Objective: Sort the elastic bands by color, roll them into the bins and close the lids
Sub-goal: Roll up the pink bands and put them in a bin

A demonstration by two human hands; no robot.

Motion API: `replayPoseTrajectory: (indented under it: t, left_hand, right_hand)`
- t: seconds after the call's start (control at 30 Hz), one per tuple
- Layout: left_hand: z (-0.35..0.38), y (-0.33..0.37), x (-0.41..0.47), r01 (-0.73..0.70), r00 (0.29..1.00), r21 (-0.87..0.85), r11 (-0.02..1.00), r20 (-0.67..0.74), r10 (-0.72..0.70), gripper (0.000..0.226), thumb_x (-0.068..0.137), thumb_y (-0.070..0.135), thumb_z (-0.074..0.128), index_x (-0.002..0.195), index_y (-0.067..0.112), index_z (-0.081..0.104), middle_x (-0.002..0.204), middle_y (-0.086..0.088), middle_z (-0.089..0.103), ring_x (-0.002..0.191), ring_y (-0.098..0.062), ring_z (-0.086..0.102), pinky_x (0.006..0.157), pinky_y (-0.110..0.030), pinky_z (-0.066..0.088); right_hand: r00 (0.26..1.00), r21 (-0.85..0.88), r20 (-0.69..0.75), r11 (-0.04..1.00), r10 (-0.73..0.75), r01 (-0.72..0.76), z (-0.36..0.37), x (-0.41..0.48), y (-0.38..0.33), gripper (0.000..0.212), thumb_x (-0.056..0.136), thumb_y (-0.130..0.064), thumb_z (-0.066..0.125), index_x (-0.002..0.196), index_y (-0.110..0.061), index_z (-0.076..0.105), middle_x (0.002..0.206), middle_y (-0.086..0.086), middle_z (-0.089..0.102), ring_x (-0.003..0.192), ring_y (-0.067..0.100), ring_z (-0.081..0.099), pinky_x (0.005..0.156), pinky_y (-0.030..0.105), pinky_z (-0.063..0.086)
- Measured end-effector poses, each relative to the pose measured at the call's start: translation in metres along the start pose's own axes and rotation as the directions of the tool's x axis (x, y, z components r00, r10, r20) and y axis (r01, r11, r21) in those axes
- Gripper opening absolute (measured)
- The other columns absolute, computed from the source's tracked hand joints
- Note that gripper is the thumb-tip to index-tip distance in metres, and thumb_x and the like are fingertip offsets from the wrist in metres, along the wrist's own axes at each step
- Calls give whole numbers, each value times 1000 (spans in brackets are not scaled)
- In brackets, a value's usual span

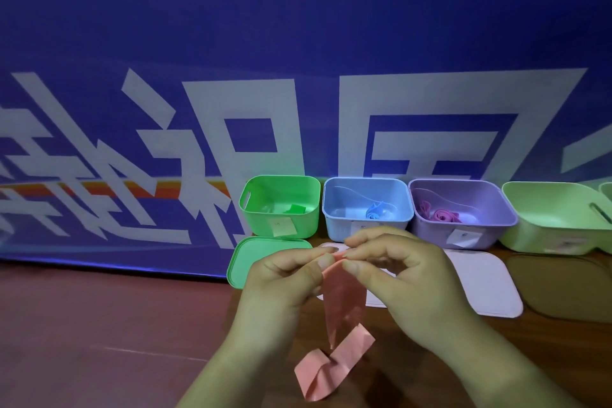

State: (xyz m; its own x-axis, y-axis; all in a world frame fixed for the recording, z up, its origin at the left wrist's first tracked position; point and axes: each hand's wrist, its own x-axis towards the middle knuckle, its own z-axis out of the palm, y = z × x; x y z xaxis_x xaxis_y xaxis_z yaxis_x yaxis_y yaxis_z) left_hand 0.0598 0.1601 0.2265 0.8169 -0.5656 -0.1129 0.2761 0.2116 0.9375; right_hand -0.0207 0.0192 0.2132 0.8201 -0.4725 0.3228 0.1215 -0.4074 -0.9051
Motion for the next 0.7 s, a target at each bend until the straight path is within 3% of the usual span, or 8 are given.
replayPoseTrajectory:
  t: [0.1, 0.2, 0.33, 0.43, 0.7]
  left_hand:
    - [-2, 0, 0, -12, 1000, 17, 1000, 1, 12, 14, 71, 6, 68, 76, 9, 81, 72, -10, 73, 57, -13, 65, 53, -21, 52]
    - [-5, 1, 0, 23, 1000, -46, 999, 19, -22, 13, 71, 3, 66, 72, 4, 79, 64, -14, 68, 51, -17, 63, 45, -23, 51]
    - [-12, -1, 3, 6, 1000, 11, 1000, 19, -6, 13, 71, 9, 70, 78, 6, 80, 79, -19, 74, 67, -22, 70, 59, -26, 56]
    - [-15, -1, 5, 16, 1000, 1, 1000, 24, -16, 12, 71, 9, 70, 77, 6, 80, 77, -18, 73, 67, -21, 70, 59, -25, 56]
    - [-31, -12, 15, 4, 1000, 39, 999, 9, -4, 16, 76, 16, 73, 89, 8, 79, 91, -21, 75, 82, -26, 72, 72, -29, 57]
  right_hand:
    - [1000, -8, -23, 1000, -12, 12, 3, 0, 1, 20, 77, -6, 80, 82, -26, 80, 92, -14, 73, 93, 9, 70, 77, 16, 53]
    - [1000, 3, -17, 1000, -6, 7, 5, 1, 2, 22, 78, -6, 79, 82, -27, 79, 90, -13, 74, 91, 12, 70, 79, 19, 54]
    - [1000, 10, -11, 1000, 29, -29, 8, 2, 2, 21, 79, -8, 78, 83, -28, 78, 88, -14, 75, 89, 11, 71, 80, 22, 56]
    - [999, 0, -7, 999, 48, -48, 11, 3, 2, 20, 80, -10, 78, 83, -30, 78, 87, -13, 75, 88, 12, 71, 79, 24, 57]
    - [992, -4, -43, 993, 119, -119, 21, 6, 5, 21, 79, -11, 79, 78, -32, 76, 76, -15, 74, 74, 4, 69, 68, 12, 52]
